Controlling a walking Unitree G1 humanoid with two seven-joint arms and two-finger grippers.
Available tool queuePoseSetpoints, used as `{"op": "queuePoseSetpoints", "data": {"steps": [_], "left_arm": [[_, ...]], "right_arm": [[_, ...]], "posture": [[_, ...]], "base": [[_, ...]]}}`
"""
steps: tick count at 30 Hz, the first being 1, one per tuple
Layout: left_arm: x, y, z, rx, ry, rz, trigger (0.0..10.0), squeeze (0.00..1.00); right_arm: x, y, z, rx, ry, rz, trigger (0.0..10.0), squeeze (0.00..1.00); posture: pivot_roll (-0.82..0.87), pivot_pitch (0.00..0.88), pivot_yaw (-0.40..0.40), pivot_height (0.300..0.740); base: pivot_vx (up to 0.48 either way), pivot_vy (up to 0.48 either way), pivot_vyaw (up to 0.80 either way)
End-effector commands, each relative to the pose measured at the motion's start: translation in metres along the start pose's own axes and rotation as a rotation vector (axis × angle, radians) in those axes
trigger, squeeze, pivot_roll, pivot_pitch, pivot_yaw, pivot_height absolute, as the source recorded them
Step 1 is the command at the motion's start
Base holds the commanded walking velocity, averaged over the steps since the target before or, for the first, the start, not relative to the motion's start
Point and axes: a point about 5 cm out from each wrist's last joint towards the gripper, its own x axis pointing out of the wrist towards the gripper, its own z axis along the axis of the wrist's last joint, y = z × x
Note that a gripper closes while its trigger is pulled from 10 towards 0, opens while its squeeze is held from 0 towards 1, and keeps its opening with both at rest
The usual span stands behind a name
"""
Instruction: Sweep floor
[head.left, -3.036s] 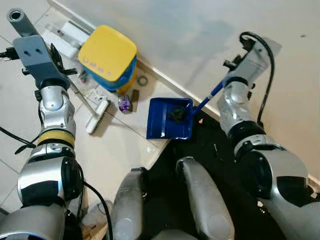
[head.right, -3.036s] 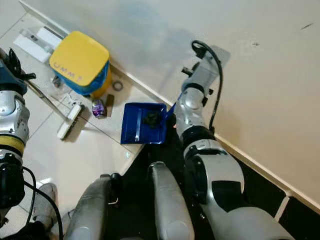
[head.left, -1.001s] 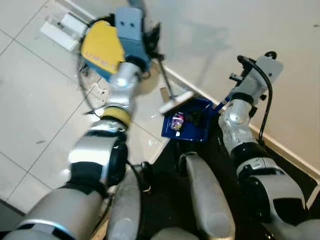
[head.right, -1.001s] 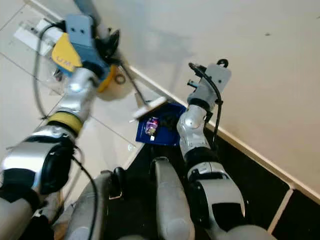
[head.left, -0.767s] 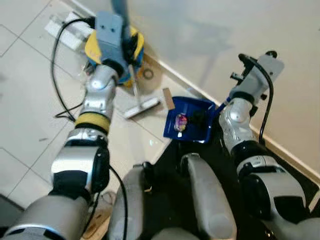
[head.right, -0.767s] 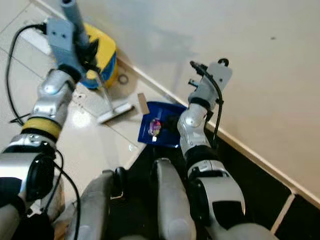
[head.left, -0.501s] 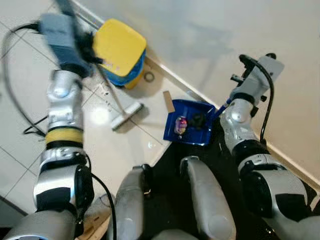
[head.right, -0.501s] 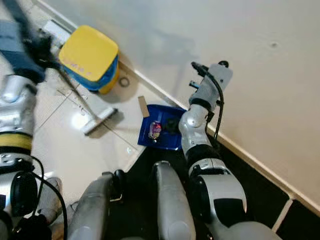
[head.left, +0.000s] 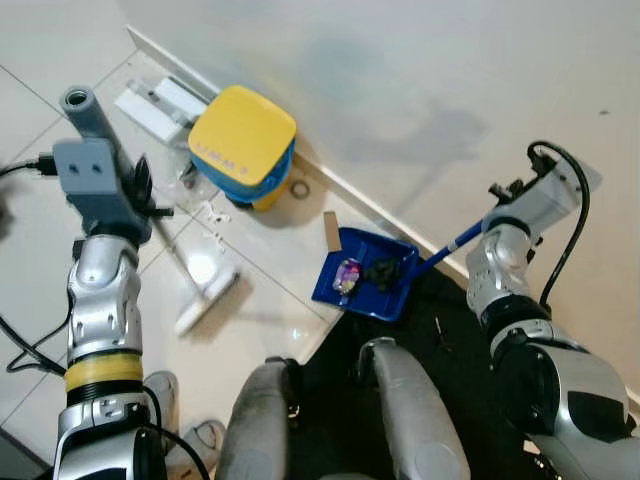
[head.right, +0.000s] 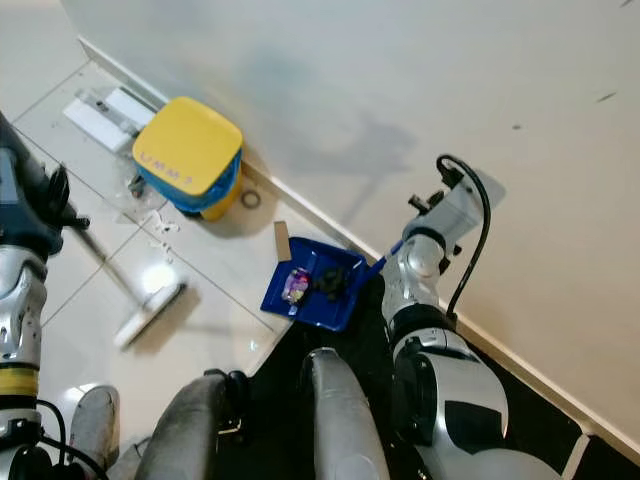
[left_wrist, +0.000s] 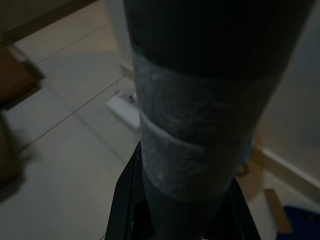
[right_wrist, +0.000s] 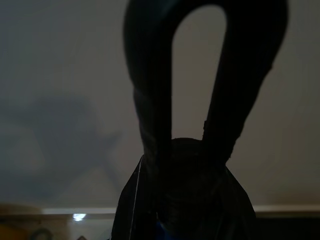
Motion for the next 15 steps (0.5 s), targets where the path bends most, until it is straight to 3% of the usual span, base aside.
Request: {"op": "queuePoseSetpoints", "data": {"steps": [1,5,10,15], "left_arm": [[-0.006,0.001,-0.001,0.006,-0.010,0.014,10.0,0.00],[-0.014,0.003,-0.007,-0.010,0.009,0.047,10.0,0.00],[-0.023,0.006,-0.020,-0.043,0.065,0.090,10.0,0.00],[-0.030,-0.005,-0.034,-0.067,0.083,0.065,10.0,0.00]], "right_arm": [[-0.007,-0.016,-0.023,0.047,0.109,-0.054,10.0,0.00],[-0.007,-0.019,-0.025,0.099,0.122,-0.052,10.0,0.00],[-0.007,-0.014,-0.023,0.175,0.119,0.034,10.0,0.00],[-0.004,-0.011,-0.018,0.253,0.102,0.154,10.0,0.00]], "posture": [[0.15,0.173,-0.025,0.740],[0.16,0.167,-0.022,0.740],[0.16,0.152,-0.020,0.740],[0.16,0.132,-0.018,0.740]], "base": [[0.000,0.000,0.00],[0.000,0.000,0.00],[0.000,0.000,0.00],[0.000,0.000,0.00]]}}
